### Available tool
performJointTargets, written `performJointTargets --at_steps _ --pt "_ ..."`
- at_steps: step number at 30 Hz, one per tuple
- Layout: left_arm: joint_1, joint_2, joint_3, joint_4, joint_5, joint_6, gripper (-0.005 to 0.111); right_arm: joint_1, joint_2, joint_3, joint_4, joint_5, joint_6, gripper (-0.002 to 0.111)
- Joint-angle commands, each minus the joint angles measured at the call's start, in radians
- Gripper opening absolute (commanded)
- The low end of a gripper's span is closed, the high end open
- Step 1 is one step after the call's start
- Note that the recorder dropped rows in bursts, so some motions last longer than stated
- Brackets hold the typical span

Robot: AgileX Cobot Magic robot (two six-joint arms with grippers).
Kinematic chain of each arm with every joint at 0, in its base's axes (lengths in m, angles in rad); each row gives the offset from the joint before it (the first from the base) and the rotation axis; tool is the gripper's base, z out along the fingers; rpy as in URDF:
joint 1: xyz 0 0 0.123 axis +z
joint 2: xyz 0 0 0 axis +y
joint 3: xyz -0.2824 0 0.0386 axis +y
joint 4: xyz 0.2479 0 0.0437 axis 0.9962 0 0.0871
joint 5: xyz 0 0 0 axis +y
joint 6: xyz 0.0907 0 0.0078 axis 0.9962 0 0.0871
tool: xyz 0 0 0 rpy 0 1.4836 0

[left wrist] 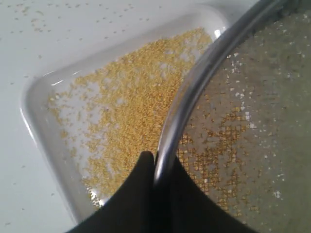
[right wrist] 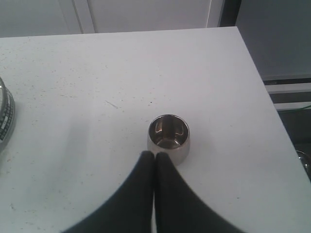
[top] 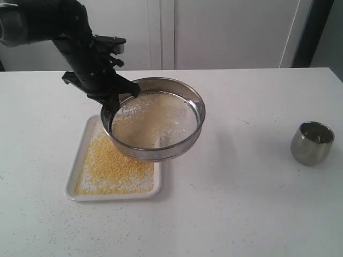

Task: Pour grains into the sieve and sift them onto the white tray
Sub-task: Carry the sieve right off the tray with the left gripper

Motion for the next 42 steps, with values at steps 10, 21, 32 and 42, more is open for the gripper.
performJointTargets --at_steps 10,21,32,42 --pt "-0.139 0.150 -0.210 -0.038 0.057 -0.018 0.000 -0.006 -0.008 -0.002 -0.003 -0.015 0.036 0.000" --pt "-0.220 0.241 -0.320 -0.059 0.054 -0.024 0.000 -0.006 -0.008 -0.002 -0.003 -0.015 0.036 0.000" --pt "-0.277 0.316 -0.388 -0.087 0.041 -0.033 0.000 -0.006 -0.008 -0.002 -0.003 -0.015 0.036 0.000" --pt "-0.301 0.345 -0.396 -0.127 -0.027 -0.035 0.000 -0.006 -0.008 -0.002 -0.003 -0.015 0.036 0.000"
